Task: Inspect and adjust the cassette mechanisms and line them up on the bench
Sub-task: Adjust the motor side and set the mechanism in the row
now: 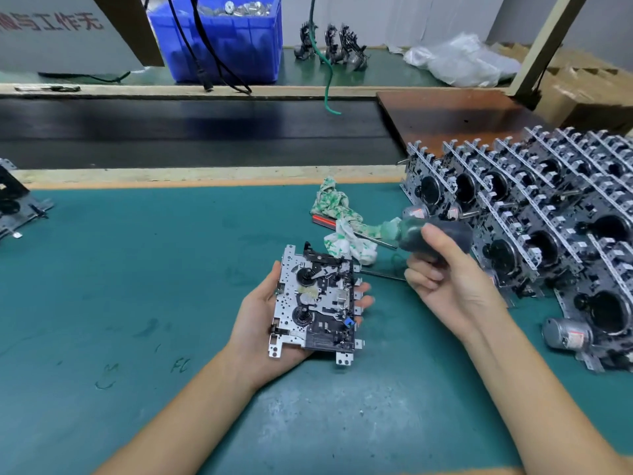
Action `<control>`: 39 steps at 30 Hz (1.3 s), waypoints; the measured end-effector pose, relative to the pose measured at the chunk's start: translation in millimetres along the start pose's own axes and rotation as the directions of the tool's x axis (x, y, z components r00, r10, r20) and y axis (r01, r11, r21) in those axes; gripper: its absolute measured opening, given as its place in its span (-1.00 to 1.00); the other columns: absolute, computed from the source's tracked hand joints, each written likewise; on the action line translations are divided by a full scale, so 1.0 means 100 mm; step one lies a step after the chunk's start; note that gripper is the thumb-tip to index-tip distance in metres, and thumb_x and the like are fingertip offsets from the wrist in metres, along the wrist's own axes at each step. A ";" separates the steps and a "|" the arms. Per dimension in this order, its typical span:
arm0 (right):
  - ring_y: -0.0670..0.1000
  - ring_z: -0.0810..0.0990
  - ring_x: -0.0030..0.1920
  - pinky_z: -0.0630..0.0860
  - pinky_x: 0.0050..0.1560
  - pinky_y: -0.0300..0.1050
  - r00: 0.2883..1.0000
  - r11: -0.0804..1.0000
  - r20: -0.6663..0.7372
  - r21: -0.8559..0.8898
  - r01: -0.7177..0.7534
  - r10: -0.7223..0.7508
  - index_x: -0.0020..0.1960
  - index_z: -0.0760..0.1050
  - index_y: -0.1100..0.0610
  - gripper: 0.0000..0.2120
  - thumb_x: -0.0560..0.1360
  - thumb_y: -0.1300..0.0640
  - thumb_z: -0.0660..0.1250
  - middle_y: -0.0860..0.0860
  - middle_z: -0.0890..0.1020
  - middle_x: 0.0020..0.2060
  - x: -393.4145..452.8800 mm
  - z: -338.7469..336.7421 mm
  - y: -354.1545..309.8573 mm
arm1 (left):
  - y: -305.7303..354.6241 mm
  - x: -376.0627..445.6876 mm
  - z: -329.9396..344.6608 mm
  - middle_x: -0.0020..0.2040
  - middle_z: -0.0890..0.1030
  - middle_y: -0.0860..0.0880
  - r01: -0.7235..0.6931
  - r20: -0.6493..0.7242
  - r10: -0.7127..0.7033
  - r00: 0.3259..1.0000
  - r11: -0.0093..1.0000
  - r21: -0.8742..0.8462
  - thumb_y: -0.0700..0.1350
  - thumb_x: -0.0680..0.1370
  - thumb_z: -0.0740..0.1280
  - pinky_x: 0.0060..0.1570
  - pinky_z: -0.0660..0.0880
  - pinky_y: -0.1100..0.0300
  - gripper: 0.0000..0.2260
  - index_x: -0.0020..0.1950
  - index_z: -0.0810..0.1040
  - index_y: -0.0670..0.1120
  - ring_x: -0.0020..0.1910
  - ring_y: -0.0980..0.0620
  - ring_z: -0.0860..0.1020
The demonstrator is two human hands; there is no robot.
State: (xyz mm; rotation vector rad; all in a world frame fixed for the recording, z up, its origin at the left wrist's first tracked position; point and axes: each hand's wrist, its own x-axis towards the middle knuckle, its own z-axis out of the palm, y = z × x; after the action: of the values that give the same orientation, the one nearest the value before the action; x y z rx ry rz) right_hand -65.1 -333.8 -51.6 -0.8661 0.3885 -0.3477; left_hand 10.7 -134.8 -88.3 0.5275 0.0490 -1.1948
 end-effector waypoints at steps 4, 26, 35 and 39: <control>-0.19 0.25 -0.60 0.19 -0.62 -0.40 1.000 0.991 -0.010 0.129 0.024 -0.023 -0.10 0.44 0.14 -0.78 0.34 0.05 0.35 -0.04 0.55 -0.35 -0.01 0.02 0.05 | -0.01 0.01 0.00 0.32 0.43 -0.39 -0.001 0.002 0.001 1.000 1.000 0.011 0.22 0.58 0.04 0.26 0.34 -0.26 -0.36 0.31 0.47 -0.30 0.27 -0.34 0.47; -0.17 0.15 -0.61 0.12 -0.62 -0.37 0.955 0.945 -0.140 -0.241 0.223 -0.261 -0.29 0.29 0.10 -0.67 0.32 -0.11 0.34 -0.09 0.27 -0.55 -0.09 0.13 0.22 | -0.02 0.02 0.00 0.29 0.47 -0.37 -0.017 -0.007 0.018 1.000 0.998 0.053 0.23 0.57 0.03 0.24 0.39 -0.24 -0.37 0.27 0.52 -0.27 0.23 -0.33 0.50; -0.16 0.16 -0.59 0.12 -0.62 -0.37 0.951 0.937 -0.125 -0.247 0.248 -0.284 -0.30 0.30 0.08 -0.69 0.33 -0.10 0.34 -0.08 0.27 -0.52 -0.07 0.12 0.23 | -0.02 0.02 0.01 0.30 0.46 -0.36 -0.017 -0.021 0.018 1.000 0.999 0.051 0.23 0.58 0.04 0.24 0.38 -0.24 -0.37 0.28 0.52 -0.27 0.24 -0.33 0.50; -0.14 0.17 -0.56 0.11 -0.61 -0.36 0.952 0.938 -0.126 -0.246 0.243 -0.279 -0.28 0.31 0.08 -0.68 0.31 -0.12 0.34 -0.04 0.27 -0.48 -0.07 0.13 0.23 | -0.01 0.01 0.02 0.29 0.46 -0.37 -0.018 -0.025 0.020 1.000 0.999 0.047 0.22 0.57 0.05 0.22 0.40 -0.25 -0.38 0.28 0.51 -0.28 0.23 -0.33 0.50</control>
State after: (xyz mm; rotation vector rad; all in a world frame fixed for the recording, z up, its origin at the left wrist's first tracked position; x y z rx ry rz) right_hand -62.5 -308.4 -60.8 -1.1233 0.4681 -0.6314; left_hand 9.5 -137.0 -87.7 0.5824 0.0377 -1.1731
